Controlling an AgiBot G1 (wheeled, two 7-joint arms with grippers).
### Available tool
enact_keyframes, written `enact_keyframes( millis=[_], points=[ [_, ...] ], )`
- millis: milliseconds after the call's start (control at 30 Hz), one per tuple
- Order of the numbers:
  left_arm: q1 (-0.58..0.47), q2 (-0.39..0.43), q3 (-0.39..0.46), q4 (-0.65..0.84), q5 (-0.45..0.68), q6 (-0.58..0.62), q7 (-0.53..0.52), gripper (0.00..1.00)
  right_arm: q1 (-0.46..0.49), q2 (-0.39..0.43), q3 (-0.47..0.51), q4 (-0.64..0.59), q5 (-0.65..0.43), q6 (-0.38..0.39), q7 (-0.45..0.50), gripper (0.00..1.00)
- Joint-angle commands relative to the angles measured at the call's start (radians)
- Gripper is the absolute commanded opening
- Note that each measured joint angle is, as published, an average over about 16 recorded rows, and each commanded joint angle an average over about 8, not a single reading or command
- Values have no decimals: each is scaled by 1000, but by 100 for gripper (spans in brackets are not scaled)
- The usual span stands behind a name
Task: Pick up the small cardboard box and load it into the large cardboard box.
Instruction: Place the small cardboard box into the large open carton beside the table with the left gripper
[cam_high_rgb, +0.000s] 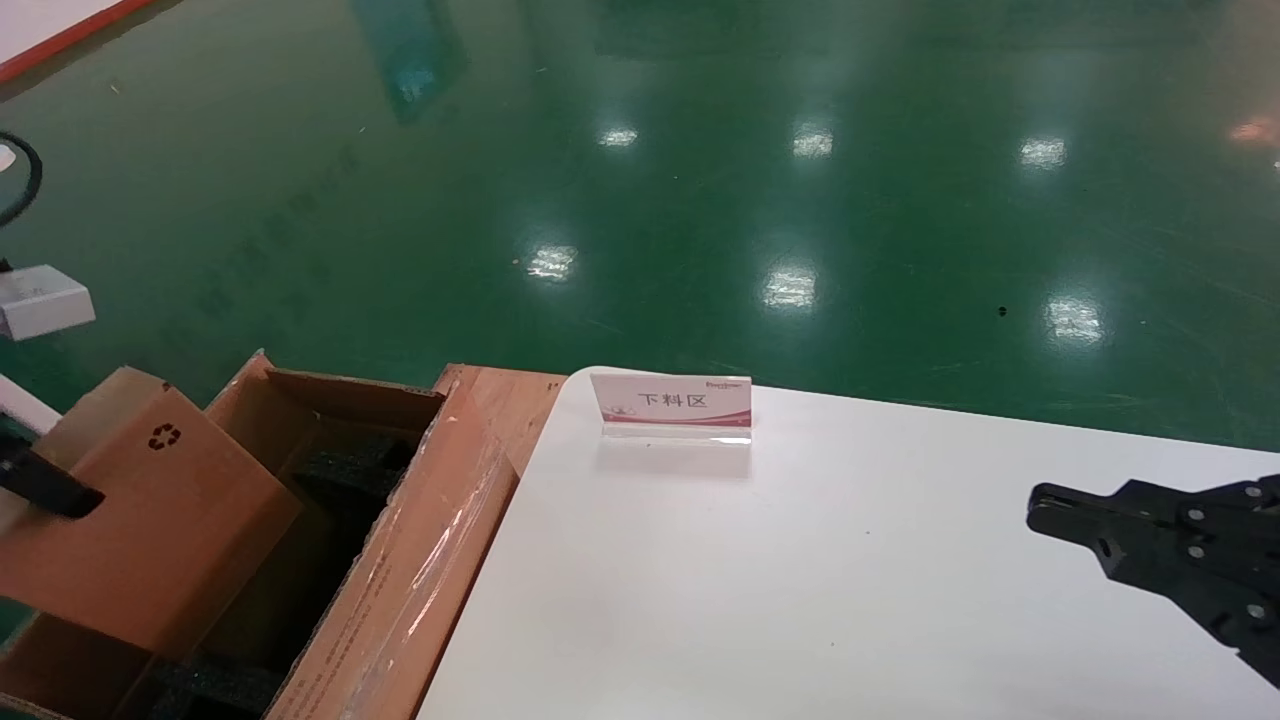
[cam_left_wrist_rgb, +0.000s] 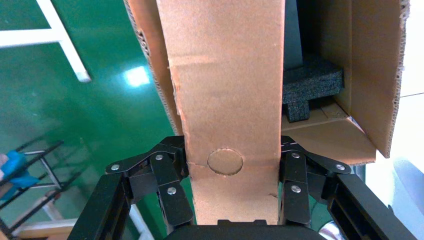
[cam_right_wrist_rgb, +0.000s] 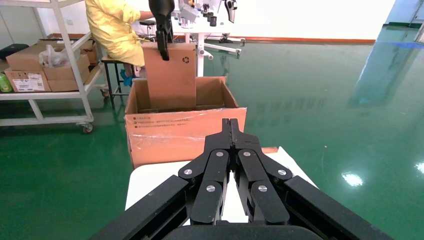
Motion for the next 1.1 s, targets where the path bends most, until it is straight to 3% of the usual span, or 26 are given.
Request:
enact_keyframes(
  millis=[33,533,1100],
  points=[
    [16,-4,4,10,-10,-6,-2,0,0,0,0,0,0,0,0,100],
    [176,-21,-8,109,-66,-85,11,0,0,0,-1,0,1,0,-1,100],
    [336,16,-35,245,-118,-165,58,0,0,1,-2,0,1,1,-1,100]
  ],
)
